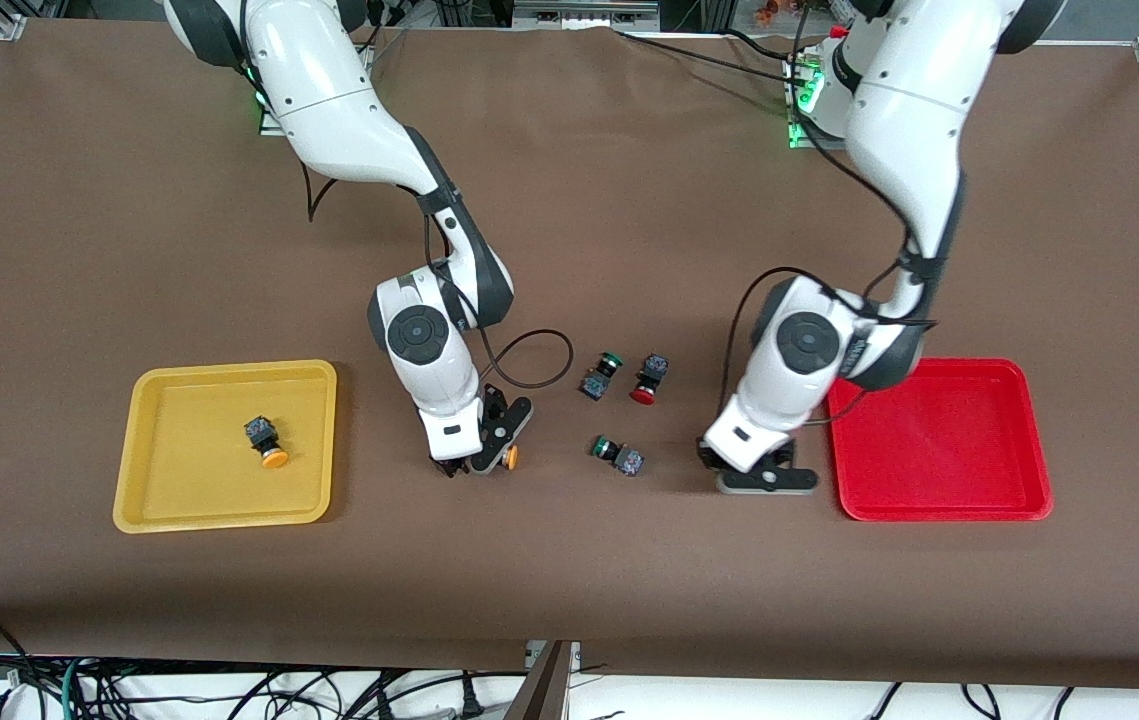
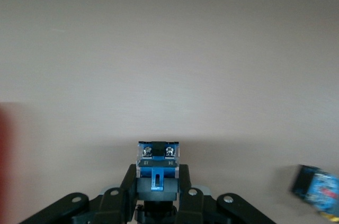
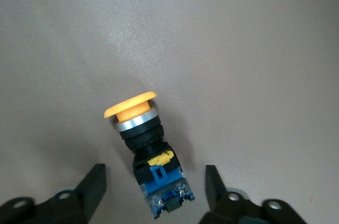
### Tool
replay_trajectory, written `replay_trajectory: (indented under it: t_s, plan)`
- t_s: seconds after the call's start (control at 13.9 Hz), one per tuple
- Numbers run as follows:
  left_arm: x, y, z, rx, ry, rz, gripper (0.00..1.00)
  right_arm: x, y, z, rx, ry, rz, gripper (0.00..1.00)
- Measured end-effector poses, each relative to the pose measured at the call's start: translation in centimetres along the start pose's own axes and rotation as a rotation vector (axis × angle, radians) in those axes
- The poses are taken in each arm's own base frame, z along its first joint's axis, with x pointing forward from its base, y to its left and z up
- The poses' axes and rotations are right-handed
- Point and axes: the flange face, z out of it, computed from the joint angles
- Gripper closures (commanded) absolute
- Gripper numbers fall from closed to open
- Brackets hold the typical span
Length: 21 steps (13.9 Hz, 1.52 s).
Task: Place red and yellow buttons in trays
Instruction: 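Place the yellow button in the yellow tray while the left gripper places red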
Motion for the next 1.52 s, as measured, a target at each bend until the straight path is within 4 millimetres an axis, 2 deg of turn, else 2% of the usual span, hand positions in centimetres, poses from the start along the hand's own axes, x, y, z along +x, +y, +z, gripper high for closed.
replay_trajectory:
  t_s: [0.14, 0.22, 0.29, 0.43, 0.58, 0.72, 0.79, 0.87, 0.94, 1.01, 1.08, 1.15, 1.37, 1.52]
  plan:
    - [1.6, -4.8, -3.3, 0.038, -0.057, 0.043, 0.77, 0.0, 0.2, -0.1, -0.001, 0.001, 0.004, 0.87]
    - [2.2, -7.2, -4.7, 0.050, -0.079, 0.069, 0.76, -0.2, 0.7, -0.2, 0.000, -0.002, 0.012, 0.96]
    - [2.6, -9.8, -5.5, 0.060, -0.107, 0.099, 0.73, -0.6, 1.6, -0.3, 0.004, -0.013, 0.027, 1.00]
    - [3.0, -14.7, -5.6, 0.071, -0.158, 0.163, 0.73, -1.6, 4.1, -1.2, 0.031, -0.019, 0.093, 1.00]
    - [2.8, -20.6, -4.7, 0.071, -0.219, 0.220, 0.73, -2.8, 7.1, -3.1, 0.070, -0.013, 0.173, 1.00]
    - [1.5, -25.2, -2.7, 0.059, -0.279, 0.260, 0.72, -4.6, 10.4, -5.9, 0.095, -0.044, 0.229, 1.00]
    - [0.7, -26.2, -1.4, 0.052, -0.305, 0.270, 0.71, -6.1, 12.5, -7.6, 0.098, -0.070, 0.259, 1.00]
    - [0.1, -26.4, -0.3, 0.048, -0.325, 0.276, 0.67, -8.0, 14.6, -9.1, 0.102, -0.108, 0.292, 1.00]
    - [-0.1, -26.0, 0.6, 0.043, -0.333, 0.283, 0.65, -10.1, 16.4, -10.3, 0.111, -0.149, 0.328, 1.00]
    - [-0.3, -25.4, 1.4, 0.039, -0.330, 0.292, 0.57, -12.2, 17.6, -11.0, 0.121, -0.181, 0.361, 1.00]
    - [-0.4, -24.8, 2.2, 0.036, -0.319, 0.301, 0.35, -14.1, 18.3, -11.1, 0.127, -0.204, 0.390, 1.00]
    - [-0.6, -24.4, 2.9, 0.035, -0.307, 0.309, 0.00, -16.0, 18.6, -10.7, 0.135, -0.228, 0.414, 1.00]
    - [-0.6, -23.6, 3.0, 0.029, -0.289, 0.319, 0.00, -20.7, 18.4, -7.4, 0.121, -0.265, 0.468, 1.00]
    - [0.0, -21.6, 1.2, 0.018, -0.272, 0.327, 0.00, -22.7, 17.9, -5.4, 0.099, -0.266, 0.488, 1.00]
